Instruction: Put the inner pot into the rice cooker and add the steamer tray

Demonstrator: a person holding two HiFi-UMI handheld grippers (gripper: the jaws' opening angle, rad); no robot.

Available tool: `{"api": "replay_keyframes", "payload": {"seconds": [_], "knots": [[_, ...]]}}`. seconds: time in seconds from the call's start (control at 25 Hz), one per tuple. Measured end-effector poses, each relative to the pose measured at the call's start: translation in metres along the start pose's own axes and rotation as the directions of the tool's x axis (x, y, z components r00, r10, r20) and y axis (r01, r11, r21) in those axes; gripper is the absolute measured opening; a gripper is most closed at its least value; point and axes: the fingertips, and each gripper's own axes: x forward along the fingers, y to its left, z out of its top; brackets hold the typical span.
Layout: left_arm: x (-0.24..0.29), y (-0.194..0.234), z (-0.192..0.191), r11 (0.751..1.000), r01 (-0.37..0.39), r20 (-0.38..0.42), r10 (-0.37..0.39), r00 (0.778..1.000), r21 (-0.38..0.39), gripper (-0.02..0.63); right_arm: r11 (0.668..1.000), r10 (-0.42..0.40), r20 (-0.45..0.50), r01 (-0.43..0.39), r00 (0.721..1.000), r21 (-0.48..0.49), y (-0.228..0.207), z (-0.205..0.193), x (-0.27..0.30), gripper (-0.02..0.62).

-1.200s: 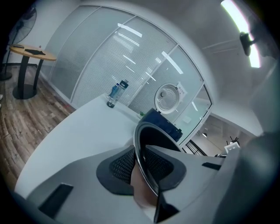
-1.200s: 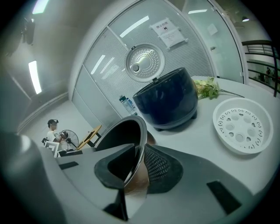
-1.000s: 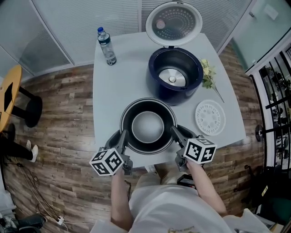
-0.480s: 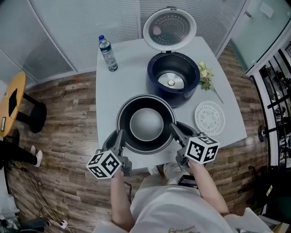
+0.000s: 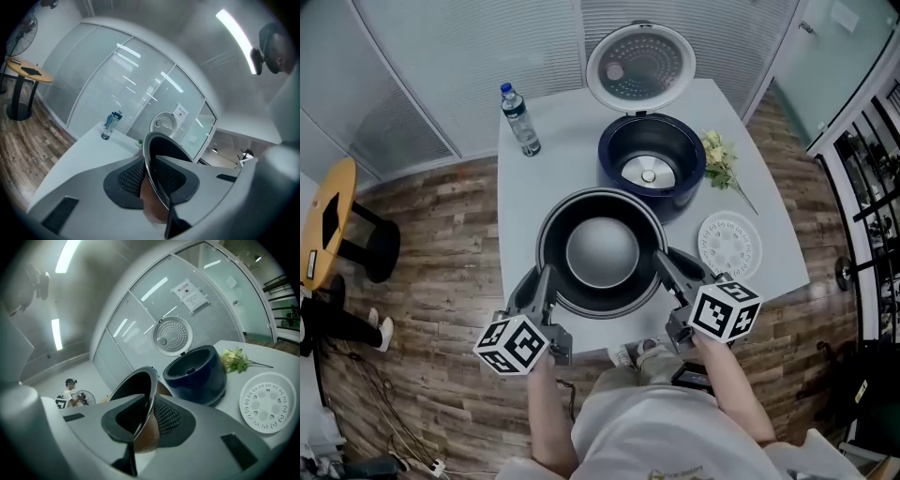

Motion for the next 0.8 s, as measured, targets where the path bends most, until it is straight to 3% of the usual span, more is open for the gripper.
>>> {"api": "replay_keyframes", "payload": {"seconds": [0.8], "knots": [[0.037, -0.053, 0.058, 0.990, 0.122, 0.054, -0.126, 0.991, 0.066, 0.069, 1.000, -0.015, 0.164, 0.015, 0.986, 0.000, 0.001, 0.070, -0.024, 0.069]]}}
